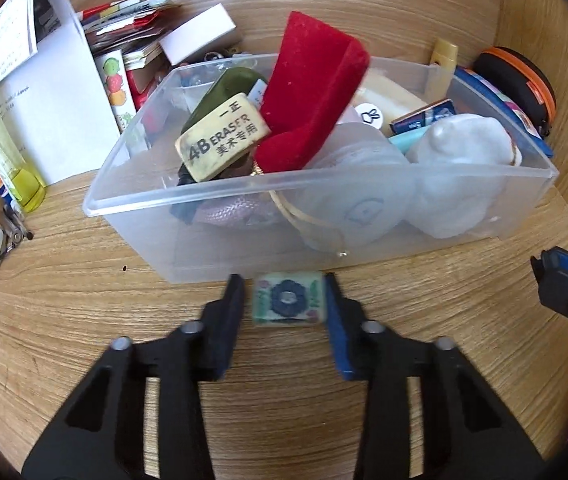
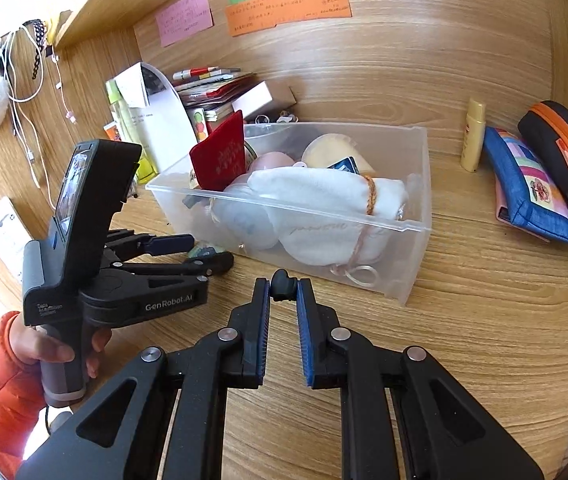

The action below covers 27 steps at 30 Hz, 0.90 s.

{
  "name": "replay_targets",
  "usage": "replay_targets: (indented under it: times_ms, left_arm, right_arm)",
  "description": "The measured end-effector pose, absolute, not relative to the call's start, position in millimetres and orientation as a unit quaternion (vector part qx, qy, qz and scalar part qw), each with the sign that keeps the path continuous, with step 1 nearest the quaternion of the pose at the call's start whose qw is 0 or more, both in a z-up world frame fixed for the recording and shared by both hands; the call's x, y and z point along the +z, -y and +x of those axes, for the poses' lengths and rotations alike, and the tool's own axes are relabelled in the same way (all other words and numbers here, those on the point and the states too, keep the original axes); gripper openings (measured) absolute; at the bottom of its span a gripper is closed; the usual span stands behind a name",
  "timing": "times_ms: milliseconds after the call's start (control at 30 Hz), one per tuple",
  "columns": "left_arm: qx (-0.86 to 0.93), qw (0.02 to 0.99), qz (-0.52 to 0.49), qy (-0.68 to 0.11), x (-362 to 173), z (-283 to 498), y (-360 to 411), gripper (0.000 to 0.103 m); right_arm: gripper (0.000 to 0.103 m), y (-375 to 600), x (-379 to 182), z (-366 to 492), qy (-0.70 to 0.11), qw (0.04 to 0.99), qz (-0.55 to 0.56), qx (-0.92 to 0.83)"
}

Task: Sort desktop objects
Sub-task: 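Grasp the green square stamp on the desk with the left tool, then lift the green stamp with the left tool and carry it over the bin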

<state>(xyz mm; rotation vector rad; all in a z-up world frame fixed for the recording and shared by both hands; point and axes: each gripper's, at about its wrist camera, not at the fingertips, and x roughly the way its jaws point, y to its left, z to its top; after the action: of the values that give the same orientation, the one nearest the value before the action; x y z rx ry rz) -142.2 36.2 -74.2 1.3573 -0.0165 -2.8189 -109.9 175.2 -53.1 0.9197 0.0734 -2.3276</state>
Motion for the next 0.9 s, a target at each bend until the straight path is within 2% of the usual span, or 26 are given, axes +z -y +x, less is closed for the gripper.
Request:
replay_targets:
  times_ms: [467, 900]
  left_arm:
    - [-0.913, 0.005, 0.407, -0.027, -60, -121, -26, 0.033]
    - [-0.947, -0.014, 0.319, -0.042, 2, -88, -11, 0.033]
  right_arm:
    - [0.012, -183, -52, -109, -0.02, 0.301, 0.352, -0.886]
    - [0.012, -165, -33, -109, -0.043, 0.285, 0.336, -0.897]
